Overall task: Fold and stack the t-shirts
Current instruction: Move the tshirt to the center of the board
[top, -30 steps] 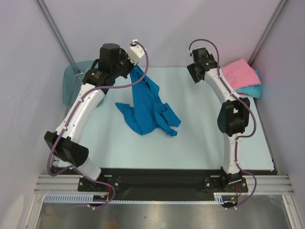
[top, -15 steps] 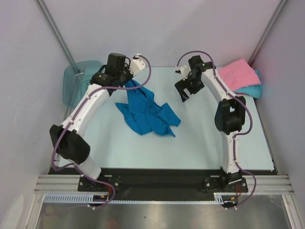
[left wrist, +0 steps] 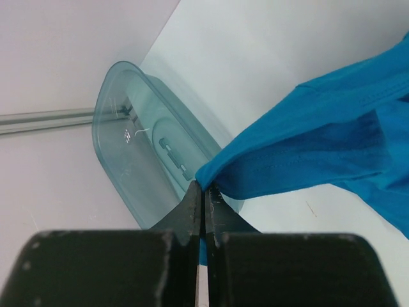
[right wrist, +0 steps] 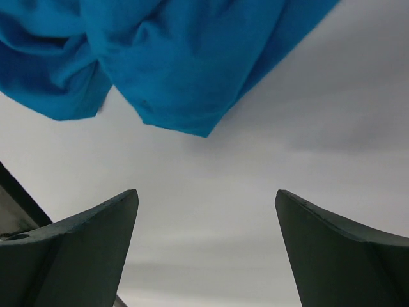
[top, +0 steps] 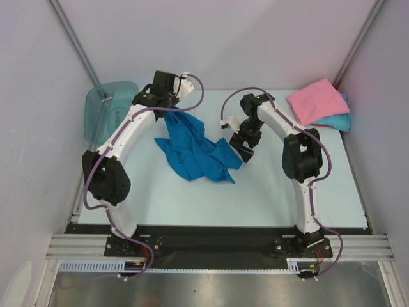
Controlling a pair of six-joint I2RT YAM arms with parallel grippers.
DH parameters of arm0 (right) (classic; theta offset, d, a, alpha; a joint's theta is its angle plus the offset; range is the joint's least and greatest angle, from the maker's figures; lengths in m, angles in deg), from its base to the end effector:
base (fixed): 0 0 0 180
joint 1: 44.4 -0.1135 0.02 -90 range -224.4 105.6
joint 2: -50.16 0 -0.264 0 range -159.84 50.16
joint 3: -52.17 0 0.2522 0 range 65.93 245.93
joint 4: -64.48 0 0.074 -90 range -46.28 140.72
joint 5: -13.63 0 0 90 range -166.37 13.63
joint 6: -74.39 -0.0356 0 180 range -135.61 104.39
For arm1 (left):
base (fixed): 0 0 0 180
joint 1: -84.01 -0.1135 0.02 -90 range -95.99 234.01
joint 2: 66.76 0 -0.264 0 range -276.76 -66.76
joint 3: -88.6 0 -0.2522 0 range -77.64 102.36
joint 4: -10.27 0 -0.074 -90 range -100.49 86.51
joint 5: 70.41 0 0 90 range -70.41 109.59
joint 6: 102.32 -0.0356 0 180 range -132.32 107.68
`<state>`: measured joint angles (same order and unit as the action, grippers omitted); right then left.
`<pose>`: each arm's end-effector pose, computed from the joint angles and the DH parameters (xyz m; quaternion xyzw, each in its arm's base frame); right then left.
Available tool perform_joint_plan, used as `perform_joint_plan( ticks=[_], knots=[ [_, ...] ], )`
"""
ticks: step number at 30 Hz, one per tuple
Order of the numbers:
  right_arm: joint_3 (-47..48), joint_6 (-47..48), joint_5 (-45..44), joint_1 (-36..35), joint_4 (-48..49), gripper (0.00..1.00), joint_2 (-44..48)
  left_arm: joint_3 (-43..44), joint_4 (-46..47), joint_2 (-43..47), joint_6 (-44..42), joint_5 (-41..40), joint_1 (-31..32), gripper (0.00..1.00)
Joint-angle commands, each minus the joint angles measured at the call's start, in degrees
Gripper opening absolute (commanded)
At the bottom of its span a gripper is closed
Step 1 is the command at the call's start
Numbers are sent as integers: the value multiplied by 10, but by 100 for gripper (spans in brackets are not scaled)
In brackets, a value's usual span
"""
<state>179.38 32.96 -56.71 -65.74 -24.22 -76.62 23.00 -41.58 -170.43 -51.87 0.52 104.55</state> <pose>0.3994 0.1689 0.2194 -0.5666 0.8060 0.1624 0.0546 0.3892 -0.1334 0.3462 0.3902 0.8115 0.2161 0.3775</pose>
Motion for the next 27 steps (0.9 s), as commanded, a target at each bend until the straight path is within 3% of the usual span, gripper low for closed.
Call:
perform_joint_plan(
  ticks=[1, 9, 18, 21, 22, 25, 27],
  knots=[
    [-34, 54, -18, -14, -14, 95, 21, 42, 14, -6, 0, -31, -4, 0],
    [-56, 38, -18, -41, 41, 94, 11, 55, 15, -14, 2, -36, -5, 0],
    [-100, -10, -53, -65, 181, 90, 15, 49, 14, 5, 26, -28, -7, 0],
    [-97, -22, -57, -68, 202, 68, 4, 49, 13, 8, 33, -27, -7, 0],
    [-94, -26, -59, -70, 212, 44, -3, 50, 13, 10, 34, -27, -7, 0],
    [-97, -45, -86, -71, 241, 0, -6, 48, 12, 15, 37, -29, -7, 0],
    [-102, -51, -110, -71, 254, 0, -3, 47, 12, 17, 39, -26, -7, 0]
  ],
)
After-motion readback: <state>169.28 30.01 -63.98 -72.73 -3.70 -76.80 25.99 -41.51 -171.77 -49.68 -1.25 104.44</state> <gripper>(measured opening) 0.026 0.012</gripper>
